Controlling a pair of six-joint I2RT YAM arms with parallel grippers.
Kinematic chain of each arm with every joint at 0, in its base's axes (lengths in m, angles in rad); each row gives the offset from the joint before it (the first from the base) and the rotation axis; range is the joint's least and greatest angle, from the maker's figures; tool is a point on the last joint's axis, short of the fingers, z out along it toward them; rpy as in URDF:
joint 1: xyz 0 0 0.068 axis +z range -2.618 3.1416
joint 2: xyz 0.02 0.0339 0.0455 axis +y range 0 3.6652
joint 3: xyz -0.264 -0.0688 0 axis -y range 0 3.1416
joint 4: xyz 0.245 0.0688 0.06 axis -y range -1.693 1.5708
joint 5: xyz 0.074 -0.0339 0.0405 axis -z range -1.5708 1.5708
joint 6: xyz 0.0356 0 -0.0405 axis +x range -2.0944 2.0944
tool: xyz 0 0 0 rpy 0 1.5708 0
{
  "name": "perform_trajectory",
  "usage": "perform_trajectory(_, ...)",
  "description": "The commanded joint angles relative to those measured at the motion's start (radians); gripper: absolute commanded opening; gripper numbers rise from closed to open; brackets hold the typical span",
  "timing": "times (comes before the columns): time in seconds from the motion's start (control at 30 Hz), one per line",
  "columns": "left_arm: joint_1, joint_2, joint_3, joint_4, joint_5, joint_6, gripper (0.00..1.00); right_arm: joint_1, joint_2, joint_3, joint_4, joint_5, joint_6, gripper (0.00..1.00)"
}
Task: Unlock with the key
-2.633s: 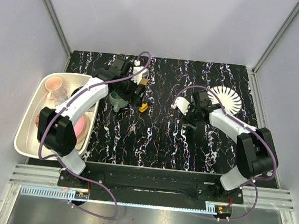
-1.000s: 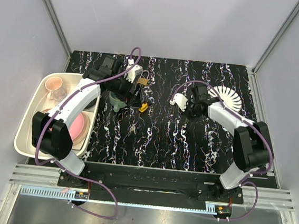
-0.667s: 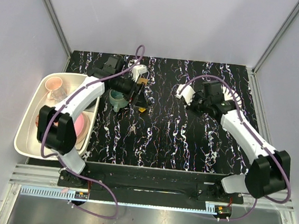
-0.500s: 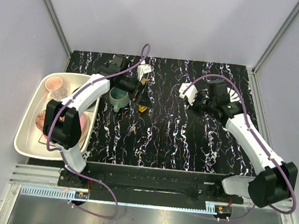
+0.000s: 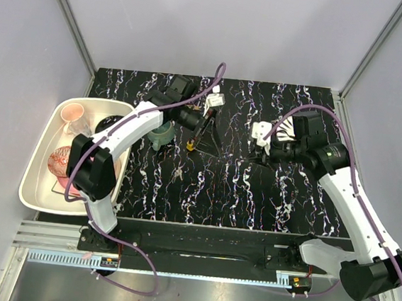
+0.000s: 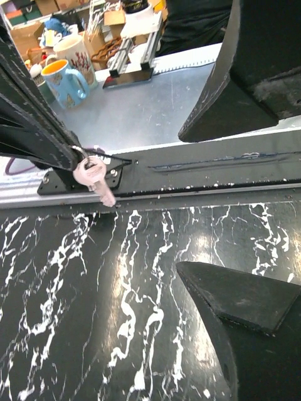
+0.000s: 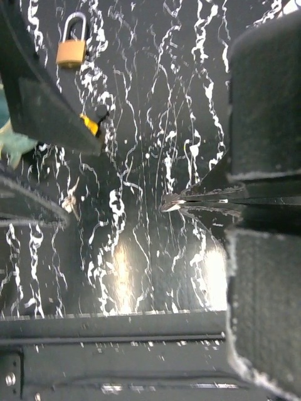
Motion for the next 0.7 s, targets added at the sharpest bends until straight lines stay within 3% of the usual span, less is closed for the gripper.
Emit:
perform_trajectory(0.0,-0.046,-0.011,0.030,-0.010,0.107,0.051,0.80,0.013,-0.046,0.029,-0.129,-0.171,-0.148,0.00)
perform_trajectory(0.17,-0.090,0.001,0.028,-0.007,0.129,0.051,0.78,0.018,-0.034,0.064,-0.236,-0.265,-0.234,0.00)
perform_trajectory(0.67,-0.202,0.031,0.031,-0.044,0.205,0.068,0.65,0.019,-0.023,0.047,-0.213,-0.337,-0.253,0.00)
